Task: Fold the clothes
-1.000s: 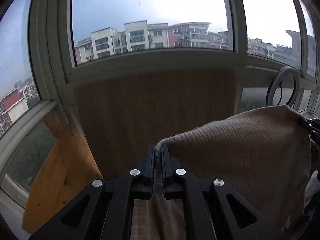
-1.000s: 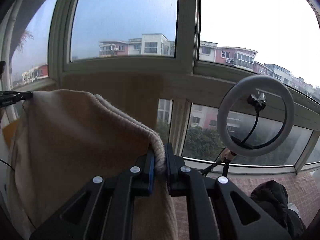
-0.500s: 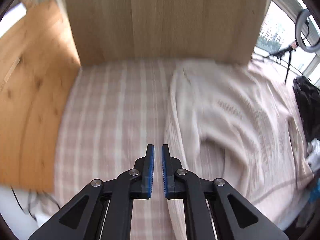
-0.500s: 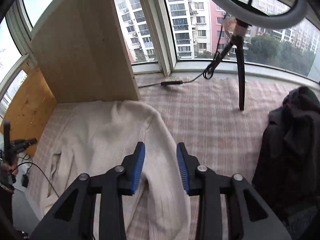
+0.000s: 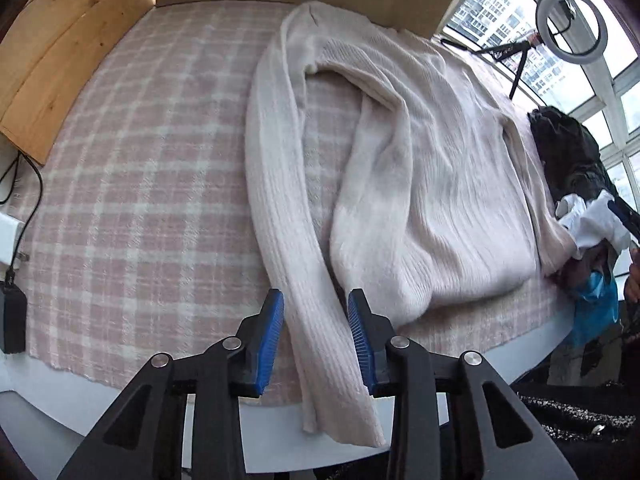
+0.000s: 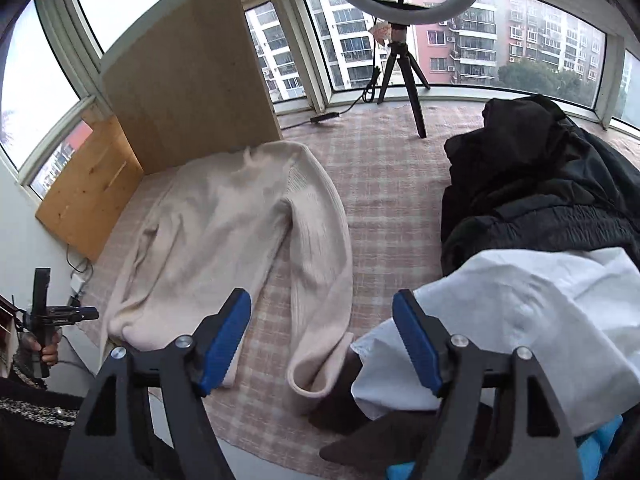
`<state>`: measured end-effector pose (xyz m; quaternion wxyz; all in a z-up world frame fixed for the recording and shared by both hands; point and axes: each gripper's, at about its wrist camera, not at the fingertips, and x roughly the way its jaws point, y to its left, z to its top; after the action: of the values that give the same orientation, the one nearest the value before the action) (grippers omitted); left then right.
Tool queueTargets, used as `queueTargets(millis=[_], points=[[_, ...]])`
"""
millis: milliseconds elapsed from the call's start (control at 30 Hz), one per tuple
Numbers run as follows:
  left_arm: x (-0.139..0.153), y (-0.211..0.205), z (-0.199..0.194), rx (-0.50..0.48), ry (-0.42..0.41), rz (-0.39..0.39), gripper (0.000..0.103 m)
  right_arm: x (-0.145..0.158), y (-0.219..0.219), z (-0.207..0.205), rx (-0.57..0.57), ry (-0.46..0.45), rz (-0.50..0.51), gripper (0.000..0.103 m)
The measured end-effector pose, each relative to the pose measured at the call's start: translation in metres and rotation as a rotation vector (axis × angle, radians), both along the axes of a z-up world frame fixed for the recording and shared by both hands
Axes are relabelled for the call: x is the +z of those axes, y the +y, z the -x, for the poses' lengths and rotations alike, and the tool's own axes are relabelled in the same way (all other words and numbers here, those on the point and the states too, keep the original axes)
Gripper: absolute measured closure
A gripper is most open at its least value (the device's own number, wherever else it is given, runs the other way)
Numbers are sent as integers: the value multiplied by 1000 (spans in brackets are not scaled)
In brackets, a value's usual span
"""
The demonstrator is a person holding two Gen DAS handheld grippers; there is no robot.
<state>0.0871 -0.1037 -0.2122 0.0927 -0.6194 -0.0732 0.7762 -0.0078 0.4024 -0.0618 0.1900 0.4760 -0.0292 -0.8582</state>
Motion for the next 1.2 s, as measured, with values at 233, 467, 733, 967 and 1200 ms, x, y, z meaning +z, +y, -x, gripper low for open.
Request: queueTargets(millis=[233, 467, 733, 967, 1200], points=[[-22, 19, -8, -30, -35, 86, 71, -79, -52, 20, 104, -96, -165, 30], [-11, -1, -13, 35, 18, 64, 96, -120, -60, 25, 140, -198, -331, 87], [32, -82, -21, 232, 118, 361, 94, -82, -29, 28, -68, -48, -431, 93], [44, -56, -29, 128, 190, 292, 82, -36, -26, -8, -12, 20, -257, 56], [2, 45, -15, -168, 125, 52, 77, -87, -93, -70, 290, -104, -87, 35]])
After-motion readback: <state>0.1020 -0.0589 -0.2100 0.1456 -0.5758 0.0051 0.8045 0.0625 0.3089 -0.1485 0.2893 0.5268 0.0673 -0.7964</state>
